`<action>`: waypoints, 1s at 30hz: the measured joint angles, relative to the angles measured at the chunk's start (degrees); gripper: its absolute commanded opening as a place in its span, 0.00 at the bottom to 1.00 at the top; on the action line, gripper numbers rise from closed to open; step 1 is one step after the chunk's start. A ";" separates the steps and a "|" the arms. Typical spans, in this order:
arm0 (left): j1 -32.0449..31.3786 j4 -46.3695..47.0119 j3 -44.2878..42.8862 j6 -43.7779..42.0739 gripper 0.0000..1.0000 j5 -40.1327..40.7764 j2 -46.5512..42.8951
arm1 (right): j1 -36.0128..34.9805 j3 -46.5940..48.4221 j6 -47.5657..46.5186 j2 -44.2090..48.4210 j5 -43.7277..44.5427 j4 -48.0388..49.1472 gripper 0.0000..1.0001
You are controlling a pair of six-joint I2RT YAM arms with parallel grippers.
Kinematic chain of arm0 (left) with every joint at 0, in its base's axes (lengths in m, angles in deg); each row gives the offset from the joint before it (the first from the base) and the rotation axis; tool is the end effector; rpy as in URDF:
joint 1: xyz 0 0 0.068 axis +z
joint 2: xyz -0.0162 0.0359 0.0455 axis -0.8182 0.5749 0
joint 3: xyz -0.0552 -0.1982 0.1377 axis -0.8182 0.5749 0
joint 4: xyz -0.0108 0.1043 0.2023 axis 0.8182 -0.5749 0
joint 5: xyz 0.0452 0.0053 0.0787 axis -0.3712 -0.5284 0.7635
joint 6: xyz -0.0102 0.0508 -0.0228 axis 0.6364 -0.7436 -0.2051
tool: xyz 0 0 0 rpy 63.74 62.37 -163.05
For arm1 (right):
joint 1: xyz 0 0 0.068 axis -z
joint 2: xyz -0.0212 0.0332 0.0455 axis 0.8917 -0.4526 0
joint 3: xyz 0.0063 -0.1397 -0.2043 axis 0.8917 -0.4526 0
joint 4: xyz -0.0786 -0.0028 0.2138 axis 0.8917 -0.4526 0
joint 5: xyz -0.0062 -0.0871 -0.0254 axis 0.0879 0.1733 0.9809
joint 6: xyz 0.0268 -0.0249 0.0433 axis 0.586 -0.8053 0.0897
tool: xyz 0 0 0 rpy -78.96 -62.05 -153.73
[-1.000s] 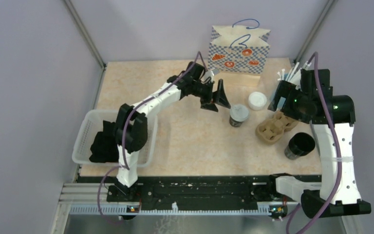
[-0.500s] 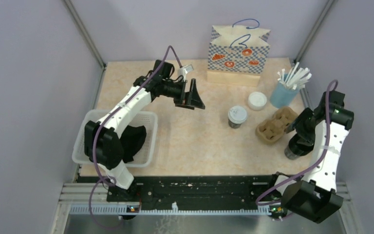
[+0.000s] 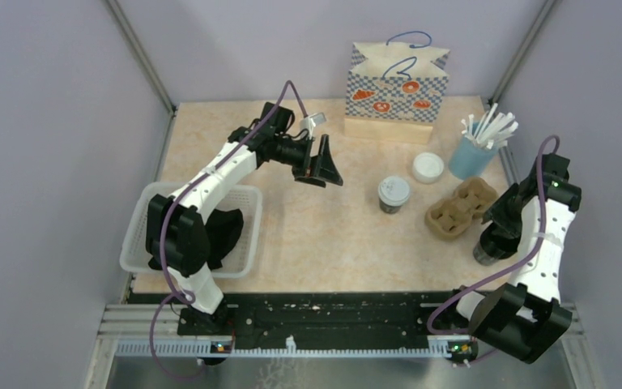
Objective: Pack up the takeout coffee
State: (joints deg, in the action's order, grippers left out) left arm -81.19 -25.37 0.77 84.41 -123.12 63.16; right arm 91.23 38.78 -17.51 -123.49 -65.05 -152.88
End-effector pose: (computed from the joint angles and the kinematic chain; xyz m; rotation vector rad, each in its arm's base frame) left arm 0.2879 -0.1768 0.2921 0.5659 2.4299 -1.4539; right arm 0.1484 -0.0773 0.2795 1.1183 2.5334 0.0243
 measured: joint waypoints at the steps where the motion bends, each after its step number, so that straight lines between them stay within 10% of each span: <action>1: 0.00 0.00 0.00 -0.11 0.98 0.00 0.00 | 0.07 -0.28 0.02 0.00 0.20 0.44 0.34; 30: 0.33 0.00 0.00 -0.76 0.98 -0.44 0.00 | 0.13 -2.99 -0.46 -0.31 1.42 6.03 0.09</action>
State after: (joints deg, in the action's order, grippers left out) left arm -80.86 -25.37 0.77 83.64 -123.55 63.16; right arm 91.36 35.78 -17.97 -123.79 -63.63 -146.85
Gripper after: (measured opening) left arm 0.983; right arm 0.118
